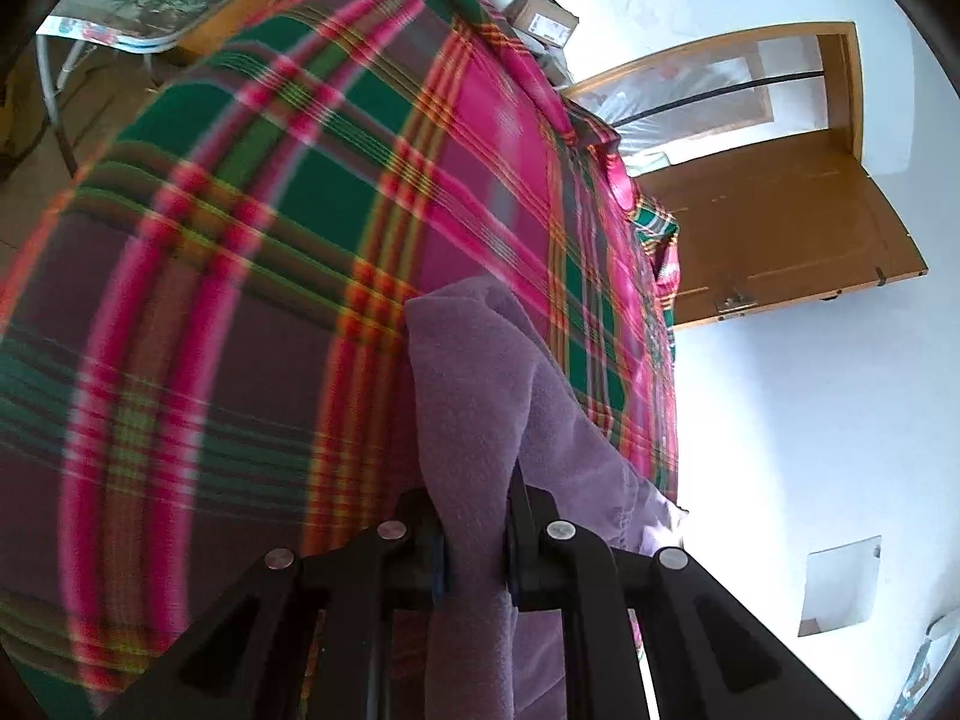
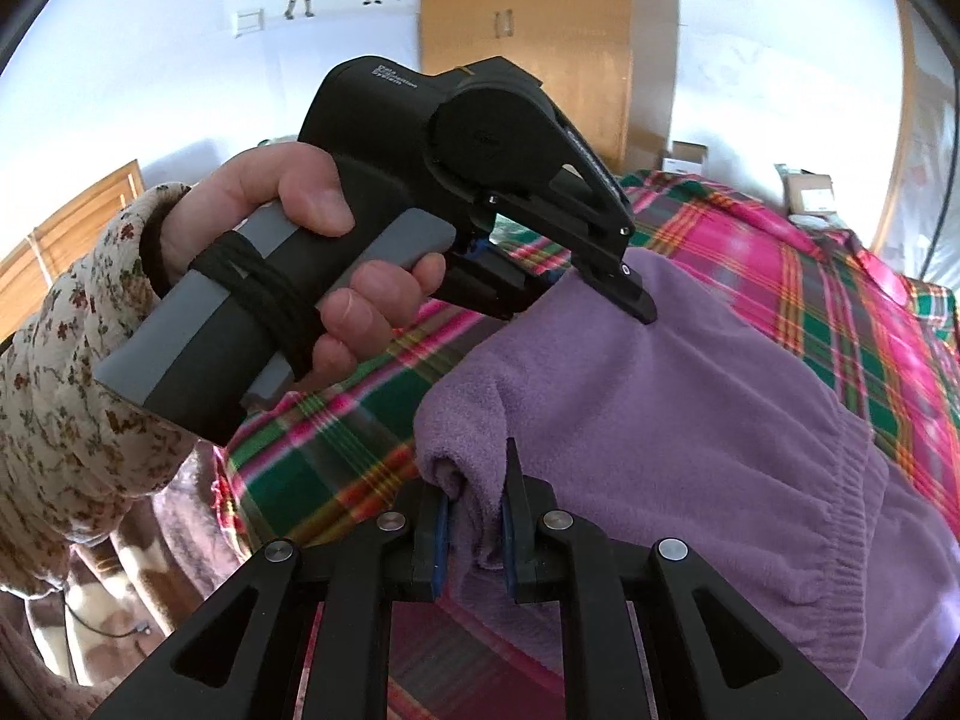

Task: Fold clothes
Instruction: 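Open both grippers and release the purple garment edge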

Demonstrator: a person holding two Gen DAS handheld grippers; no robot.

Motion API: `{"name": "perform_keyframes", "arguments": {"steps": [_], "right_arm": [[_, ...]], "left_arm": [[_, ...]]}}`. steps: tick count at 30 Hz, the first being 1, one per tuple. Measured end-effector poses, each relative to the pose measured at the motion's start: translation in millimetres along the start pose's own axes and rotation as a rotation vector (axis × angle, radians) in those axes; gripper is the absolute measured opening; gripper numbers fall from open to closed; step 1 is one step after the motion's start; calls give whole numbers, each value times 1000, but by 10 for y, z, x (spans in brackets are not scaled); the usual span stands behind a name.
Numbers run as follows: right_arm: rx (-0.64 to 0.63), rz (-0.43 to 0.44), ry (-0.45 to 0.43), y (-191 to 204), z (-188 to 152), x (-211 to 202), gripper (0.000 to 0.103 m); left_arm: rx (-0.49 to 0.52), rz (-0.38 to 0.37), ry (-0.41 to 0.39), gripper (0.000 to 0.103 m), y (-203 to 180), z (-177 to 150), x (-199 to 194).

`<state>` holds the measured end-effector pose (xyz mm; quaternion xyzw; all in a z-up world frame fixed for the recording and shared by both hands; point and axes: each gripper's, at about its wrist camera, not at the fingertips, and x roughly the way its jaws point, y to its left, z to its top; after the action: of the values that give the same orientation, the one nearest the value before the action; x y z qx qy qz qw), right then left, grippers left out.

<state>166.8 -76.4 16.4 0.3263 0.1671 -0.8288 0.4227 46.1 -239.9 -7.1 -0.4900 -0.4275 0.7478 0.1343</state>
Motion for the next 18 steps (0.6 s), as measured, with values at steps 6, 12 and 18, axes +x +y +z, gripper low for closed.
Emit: {"name": "perform_keyframes", "arguments": {"steps": [6, 12, 18], "right_arm": [[12, 29, 25, -28, 13, 76, 14], [37, 60, 48, -152, 52, 85, 20], [26, 65, 27, -140, -10, -66, 25]], "left_arm": [[-20, 11, -7, 17, 96, 9, 1], [14, 72, -53, 21, -24, -90, -106], [40, 135, -105, 29, -170, -227, -245]]}}
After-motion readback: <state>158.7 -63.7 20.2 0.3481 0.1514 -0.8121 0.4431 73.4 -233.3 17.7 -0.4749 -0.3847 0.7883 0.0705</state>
